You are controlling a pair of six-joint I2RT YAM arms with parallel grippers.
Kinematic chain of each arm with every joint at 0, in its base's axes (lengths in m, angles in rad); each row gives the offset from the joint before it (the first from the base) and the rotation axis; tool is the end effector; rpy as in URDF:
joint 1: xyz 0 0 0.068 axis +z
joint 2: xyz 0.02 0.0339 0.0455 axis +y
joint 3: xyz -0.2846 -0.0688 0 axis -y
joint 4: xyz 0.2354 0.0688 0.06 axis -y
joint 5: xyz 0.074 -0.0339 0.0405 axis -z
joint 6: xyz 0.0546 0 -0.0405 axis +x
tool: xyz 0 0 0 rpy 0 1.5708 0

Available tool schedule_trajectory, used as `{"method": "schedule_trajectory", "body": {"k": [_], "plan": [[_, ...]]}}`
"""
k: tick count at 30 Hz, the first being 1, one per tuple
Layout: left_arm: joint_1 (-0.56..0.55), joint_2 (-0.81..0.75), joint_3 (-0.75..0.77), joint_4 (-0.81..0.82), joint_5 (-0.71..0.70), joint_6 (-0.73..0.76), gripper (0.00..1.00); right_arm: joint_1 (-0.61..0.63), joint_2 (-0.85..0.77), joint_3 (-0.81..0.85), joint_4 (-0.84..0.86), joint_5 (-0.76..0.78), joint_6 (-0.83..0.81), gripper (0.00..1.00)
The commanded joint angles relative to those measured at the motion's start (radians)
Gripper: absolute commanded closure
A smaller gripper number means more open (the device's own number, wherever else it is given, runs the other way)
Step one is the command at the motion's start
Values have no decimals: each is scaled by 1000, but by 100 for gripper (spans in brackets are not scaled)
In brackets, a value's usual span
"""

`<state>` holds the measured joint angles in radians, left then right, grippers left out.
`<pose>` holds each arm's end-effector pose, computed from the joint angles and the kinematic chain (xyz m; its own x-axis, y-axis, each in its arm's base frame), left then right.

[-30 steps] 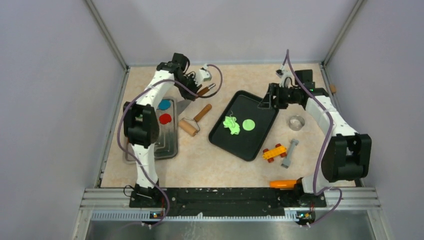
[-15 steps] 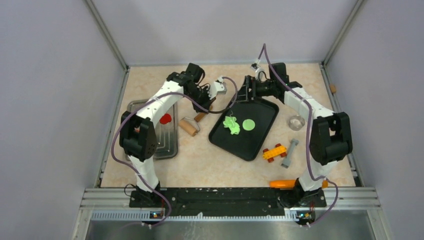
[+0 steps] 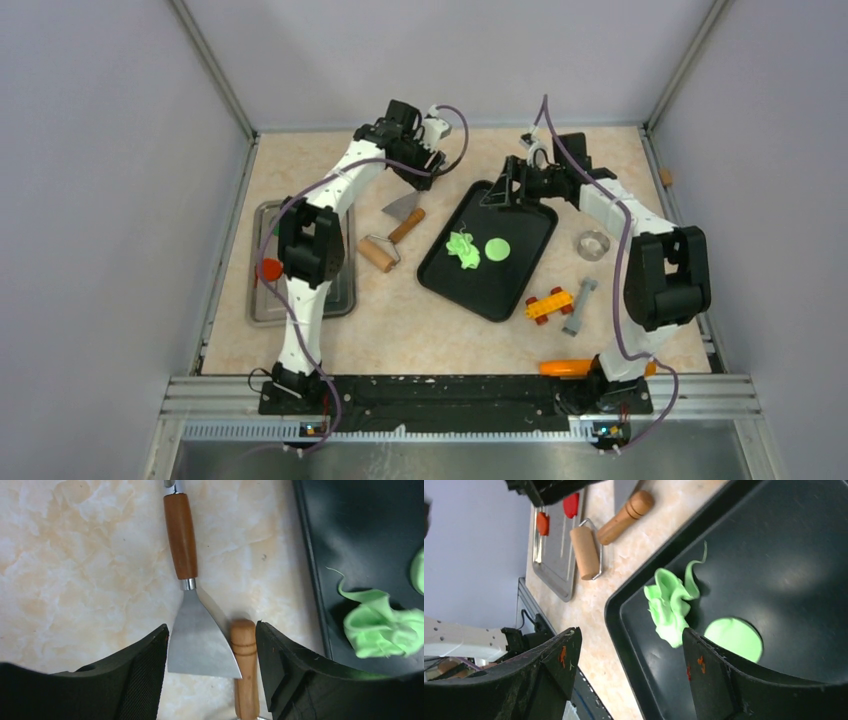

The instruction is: Roll out the dumpling wrappers from the dough

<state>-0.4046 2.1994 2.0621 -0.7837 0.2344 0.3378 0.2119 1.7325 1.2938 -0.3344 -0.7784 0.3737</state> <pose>0.4598 -0.2107 0.2697 -0.5209 0.5737 -0.6321 0.7257 0.6875 0.0260 0.3685 0.1185 0.2699 -0.8696 0.0788 -0.4873 -0.3476 0.6033 0.7178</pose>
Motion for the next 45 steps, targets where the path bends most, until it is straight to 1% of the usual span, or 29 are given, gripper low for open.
{"method": "schedule_trajectory", "body": {"k": [1, 3, 7, 12, 16, 19, 21, 23, 24, 27, 30, 32, 35, 37, 41, 43, 45], "plan": [[16, 64, 51, 54, 3, -91, 32, -33, -100, -49, -28, 22, -35, 25], [15, 99, 71, 60, 26, -62, 31, -49, -122, -73, -38, 27, -41, 25], [20, 165, 141, 37, 1, -31, 29, -70, -154, -110, -52, 34, -58, 25], [37, 214, 152, 61, 0, -4, 30, -76, -187, -150, -63, 47, -73, 25], [60, 286, 238, 37, 13, -16, 35, -85, -204, -159, -94, 56, -98, 25], [81, 342, 311, 9, 73, -47, 40, -95, -215, -165, -110, 64, -112, 25], [87, 387, 379, -39, 112, -61, 42, -102, -220, -163, -123, 65, -117, 25], [87, 400, 387, -59, 150, -66, 44, -110, -223, -160, -137, 68, -127, 25], [87, 401, 381, -66, 167, -68, 46, -113, -223, -157, -140, 69, -131, 25], [84, 405, 372, -99, 181, -80, 59, -122, -224, -157, -140, 74, -134, 25], [83, 401, 355, -136, 186, -93, 63, -123, -226, -158, -135, 74, -134, 25], [84, 393, 339, -158, 205, -86, 75, -124, -225, -156, -132, 73, -135, 26], [84, 363, 303, -163, 205, -55, 100, -124, -223, -147, -127, 66, -148, 27], [87, 313, 249, -125, 188, -27, 100, -124, -222, -133, -116, 45, -163, 28], [111, 162, 101, 7, 167, 14, 100, -124, -214, -88, -101, 13, -226, 30], [125, 109, 80, 19, 196, 39, 100, -123, -208, -53, -99, -19, -279, 31], [136, 72, 81, -6, 263, 65, 100, -123, -208, -18, -89, -68, -354, 34]]}}
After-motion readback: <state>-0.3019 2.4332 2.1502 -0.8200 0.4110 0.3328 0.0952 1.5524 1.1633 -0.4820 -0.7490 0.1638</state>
